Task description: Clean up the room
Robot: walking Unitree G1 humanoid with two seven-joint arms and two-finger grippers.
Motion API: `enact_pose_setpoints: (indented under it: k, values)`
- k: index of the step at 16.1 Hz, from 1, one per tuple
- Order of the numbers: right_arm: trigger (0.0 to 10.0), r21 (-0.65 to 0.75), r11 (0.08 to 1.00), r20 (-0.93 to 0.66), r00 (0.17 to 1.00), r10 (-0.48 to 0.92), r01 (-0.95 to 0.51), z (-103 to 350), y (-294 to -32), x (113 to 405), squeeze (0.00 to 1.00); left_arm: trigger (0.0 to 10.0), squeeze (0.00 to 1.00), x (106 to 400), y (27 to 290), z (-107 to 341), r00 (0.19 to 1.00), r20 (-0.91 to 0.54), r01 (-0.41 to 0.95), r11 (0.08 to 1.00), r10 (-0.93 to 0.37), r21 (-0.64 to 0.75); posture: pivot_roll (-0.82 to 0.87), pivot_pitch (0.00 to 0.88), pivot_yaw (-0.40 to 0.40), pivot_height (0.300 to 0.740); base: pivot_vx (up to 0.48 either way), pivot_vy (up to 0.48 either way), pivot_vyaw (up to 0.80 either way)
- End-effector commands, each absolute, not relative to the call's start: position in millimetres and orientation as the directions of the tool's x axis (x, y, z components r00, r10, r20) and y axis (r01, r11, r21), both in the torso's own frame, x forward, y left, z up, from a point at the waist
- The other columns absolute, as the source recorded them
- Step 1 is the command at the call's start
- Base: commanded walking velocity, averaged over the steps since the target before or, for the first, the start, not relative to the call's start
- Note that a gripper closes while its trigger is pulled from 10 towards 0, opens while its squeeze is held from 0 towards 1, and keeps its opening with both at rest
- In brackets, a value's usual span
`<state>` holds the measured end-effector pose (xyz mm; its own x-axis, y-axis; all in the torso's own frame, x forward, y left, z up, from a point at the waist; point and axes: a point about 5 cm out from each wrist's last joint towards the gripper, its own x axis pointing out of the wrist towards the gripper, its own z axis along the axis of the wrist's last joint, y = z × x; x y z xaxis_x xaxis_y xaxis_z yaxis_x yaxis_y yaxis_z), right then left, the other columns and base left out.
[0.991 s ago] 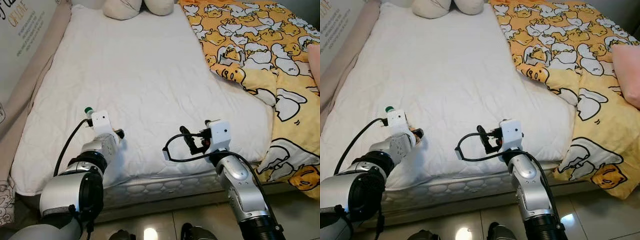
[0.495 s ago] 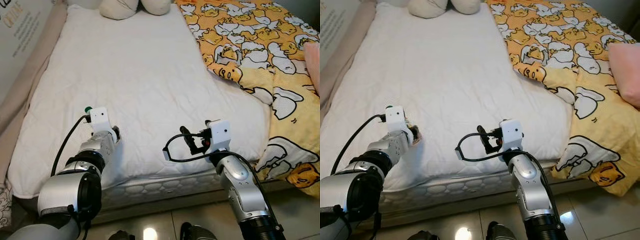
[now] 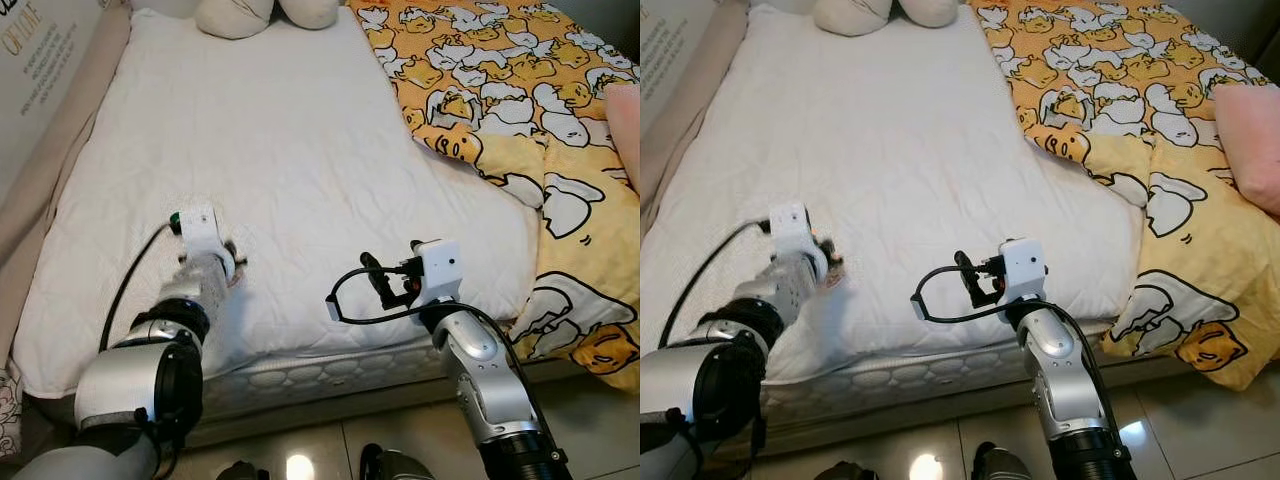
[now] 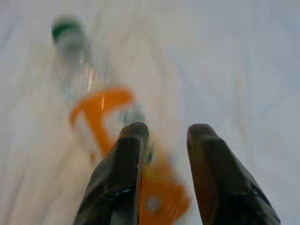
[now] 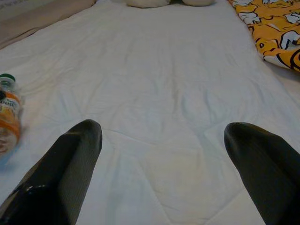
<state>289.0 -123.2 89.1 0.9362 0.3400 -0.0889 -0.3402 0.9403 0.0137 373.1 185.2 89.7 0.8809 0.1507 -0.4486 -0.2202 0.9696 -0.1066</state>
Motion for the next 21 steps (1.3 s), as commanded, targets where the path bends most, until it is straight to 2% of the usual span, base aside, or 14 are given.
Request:
enact_pose_setpoints:
  k: [1,4,5,6,7,10,12,13,17,21]
  values:
    - [10.0,0.011,0.939,-0.087,0.935,0.344,-0.344,91.3,-123.6,290.3,0.0,0.0,0.0,384.6,191.3,114.9,0.927,-0.344,-0.201,0.972,0.15,-0.118,-0.13,0.07,0.015,0.74,0.0,0.0,0.0]
    - [10.0,0.012,0.938,-0.087,0.934,0.347,-0.347,91.0,-123.2,291.4,0.0,0.0,0.0,389.4,203.5,137.8,0.97,-0.201,-0.16,0.981,0.136,-0.108,-0.11,0.062,0.015,0.74,0.0,0.0,0.0]
    - [10.0,0.013,0.936,-0.086,0.933,0.351,-0.351,90.9,-121.3,292.5,0.0,0.0,0.0,386.6,202.3,133.6,0.976,-0.191,-0.12,0.992,0.109,-0.049,-0.1,0.054,0.012,0.74,0.0,0.0,0.0]
    - [10.0,0.013,0.936,-0.084,0.932,0.352,-0.352,91.3,-120.7,292.9,0.0,4.8,0.0,384.8,202.8,128.0,0.968,-0.219,-0.131,0.991,0.123,-0.022,-0.1,0.054,0.012,0.74,0.0,0.0,0.0]
    - [10.0,0.014,0.934,-0.08,0.931,0.357,-0.357,92.6,-119.7,293.3,0.0,10.0,1.0,381.5,203.5,117.9,0.952,-0.272,-0.149,0.989,0.137,-0.023,-0.1,0.054,0.012,0.74,0.0,0.0,0.0]
    - [10.0,0.027,0.904,-0.089,0.9,0.427,-0.426,92.3,-118.4,287.9,0.0,10.0,1.0,379.6,195.1,105.7,0.911,-0.39,-0.186,0.978,0.136,-0.093,-0.11,0.051,0.008,0.74,0.0,0.0,0.0]
    - [10.0,0.033,0.887,-0.102,0.881,0.462,-0.461,91.4,-117.5,285.6,0.0,10.0,1.0,383.2,191.7,111.4,0.911,-0.39,-0.187,0.978,0.137,-0.094,-0.12,0.054,0.009,0.74,0.0,0.0,0.0]
    - [10.0,0.037,0.832,-0.14,0.822,0.552,-0.553,88.9,-114.9,280.7,0.0,10.0,1.0,388.9,189.6,122.3,0.919,-0.37,-0.18,0.98,0.135,-0.09,-0.12,0.059,0.012,0.74,0.0,0.0,0.0]
    - [10.0,0.016,0.747,-0.205,0.729,0.653,-0.664,87.5,-116.6,278.1,0.0,10.0,1.0,390.7,197.8,127.7,0.897,-0.41,-0.2,0.979,0.166,-0.042,-0.13,0.075,0.022,0.74,0.0,0.0,0.0]
    - [10.0,0.012,0.739,-0.218,0.719,0.66,-0.674,85.4,-116.0,275.1,0.0,10.0,1.0,386.6,202.6,120.3,0.868,-0.463,-0.209,0.978,0.179,-0.014,-0.13,0.088,0.028,0.74,0.0,0.0,0.0]
